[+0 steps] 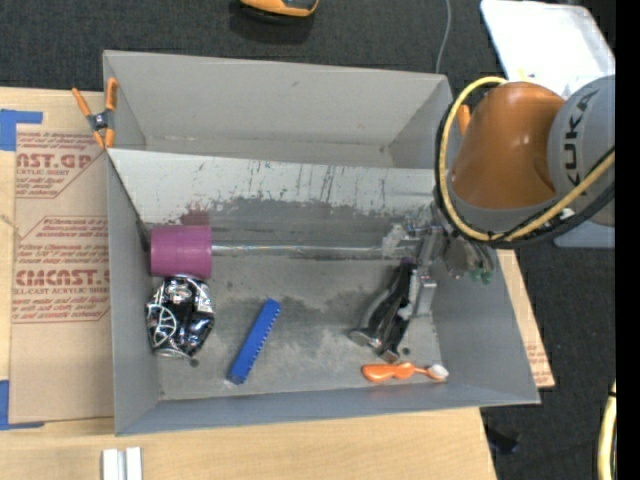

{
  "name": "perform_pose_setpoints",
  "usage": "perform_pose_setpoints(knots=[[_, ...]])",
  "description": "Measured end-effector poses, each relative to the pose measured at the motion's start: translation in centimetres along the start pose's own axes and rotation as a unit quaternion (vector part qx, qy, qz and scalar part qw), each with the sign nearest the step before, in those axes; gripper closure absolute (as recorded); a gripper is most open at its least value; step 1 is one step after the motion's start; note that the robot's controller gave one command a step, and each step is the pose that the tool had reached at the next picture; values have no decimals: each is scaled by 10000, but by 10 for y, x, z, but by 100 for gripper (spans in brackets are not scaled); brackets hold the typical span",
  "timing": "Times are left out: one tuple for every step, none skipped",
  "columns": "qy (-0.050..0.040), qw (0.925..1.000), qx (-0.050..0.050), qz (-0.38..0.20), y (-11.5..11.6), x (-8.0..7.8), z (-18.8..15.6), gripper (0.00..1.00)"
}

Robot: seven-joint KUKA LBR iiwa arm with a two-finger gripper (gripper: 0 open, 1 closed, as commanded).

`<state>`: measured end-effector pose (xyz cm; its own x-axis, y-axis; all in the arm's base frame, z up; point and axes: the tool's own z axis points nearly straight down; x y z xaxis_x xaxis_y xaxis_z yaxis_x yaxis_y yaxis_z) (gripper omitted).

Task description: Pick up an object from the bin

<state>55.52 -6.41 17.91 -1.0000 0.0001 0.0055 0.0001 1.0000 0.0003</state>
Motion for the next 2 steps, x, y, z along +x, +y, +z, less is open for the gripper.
perform_pose_setpoints(knots=[[-37,10000,4,-6,0,-2,-5,0],[-73,9885,18,-1513,-26,-10,56,0]])
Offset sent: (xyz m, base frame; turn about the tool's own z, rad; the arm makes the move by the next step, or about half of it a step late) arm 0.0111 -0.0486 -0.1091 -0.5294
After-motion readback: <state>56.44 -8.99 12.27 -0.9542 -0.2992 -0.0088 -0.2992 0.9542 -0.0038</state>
